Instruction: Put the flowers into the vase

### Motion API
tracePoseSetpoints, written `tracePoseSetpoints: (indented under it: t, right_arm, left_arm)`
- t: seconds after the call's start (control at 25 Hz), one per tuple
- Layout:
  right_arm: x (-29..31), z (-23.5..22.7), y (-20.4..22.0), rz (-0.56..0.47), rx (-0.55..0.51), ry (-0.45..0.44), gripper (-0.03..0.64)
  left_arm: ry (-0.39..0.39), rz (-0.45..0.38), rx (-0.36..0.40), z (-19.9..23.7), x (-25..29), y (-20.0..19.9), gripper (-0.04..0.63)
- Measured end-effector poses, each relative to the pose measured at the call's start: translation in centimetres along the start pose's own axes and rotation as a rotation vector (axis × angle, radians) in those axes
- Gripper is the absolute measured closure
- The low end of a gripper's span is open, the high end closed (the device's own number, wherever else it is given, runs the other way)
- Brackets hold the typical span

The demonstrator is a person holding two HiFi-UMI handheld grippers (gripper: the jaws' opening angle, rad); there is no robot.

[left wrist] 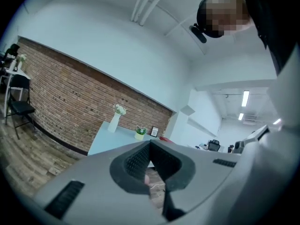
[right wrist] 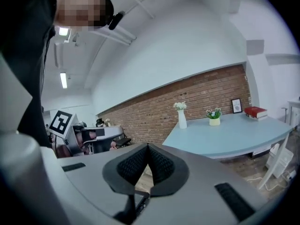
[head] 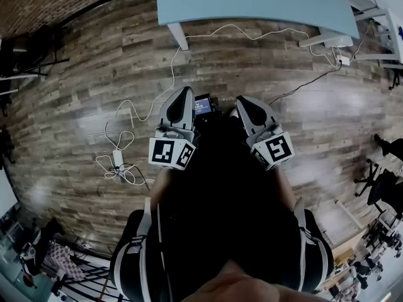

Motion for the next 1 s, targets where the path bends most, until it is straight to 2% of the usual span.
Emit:
tracePoseSetpoints:
  t: [0.08, 0.16, 0.36, 0.52, 0.68, 1.0]
  right_arm:
    - [-0.5, -0.2, -0.1, 0.011, -0.049, -0.001, 0.600]
    - [-1.3, -0.3, 0.0, 0.005, -0.049, -0.013, 0.600]
    - [-3.5, -1.5, 0.0, -0.047, 0.054, -0.039, 0.600]
    - [-4.7, -1.9, -0.1, -0.058, 0.054, -0.049, 0.600]
    - [-5.5, -1.7, 0.2, -0.053, 0.054, -0.059, 0.600]
    - [-5.5, -0.8, 0.4, -0.058, 0.067, -0.068, 0.600]
  left_arm:
    - [-0.020, -0.005, -0.024, -1.4, 0.0, 0.3, 0.580]
    - [-0.010, 0.005, -0.029, -3.1, 0.0, 1.0, 0.580]
    - [0.040, 0.027, 0.068, -6.8, 0.1, 1.8, 0.580]
    - [0.014, -0.004, 0.057, -7.5, -0.1, 1.5, 0.578]
    - [-0.008, -0.014, 0.088, -7.6, -0.8, 1.5, 0.580]
    - [-0.015, 0.006, 0.095, -7.5, -1.9, 1.9, 0.580]
Point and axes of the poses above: the fingertips, and each gripper's own axes: x forward along the fingers, z to its left, y out of its underside, the point moved 8 cm from there along -x, backward along the fingers, and after that the axes turned 4 degrees about -y, right-handed, at the moved point
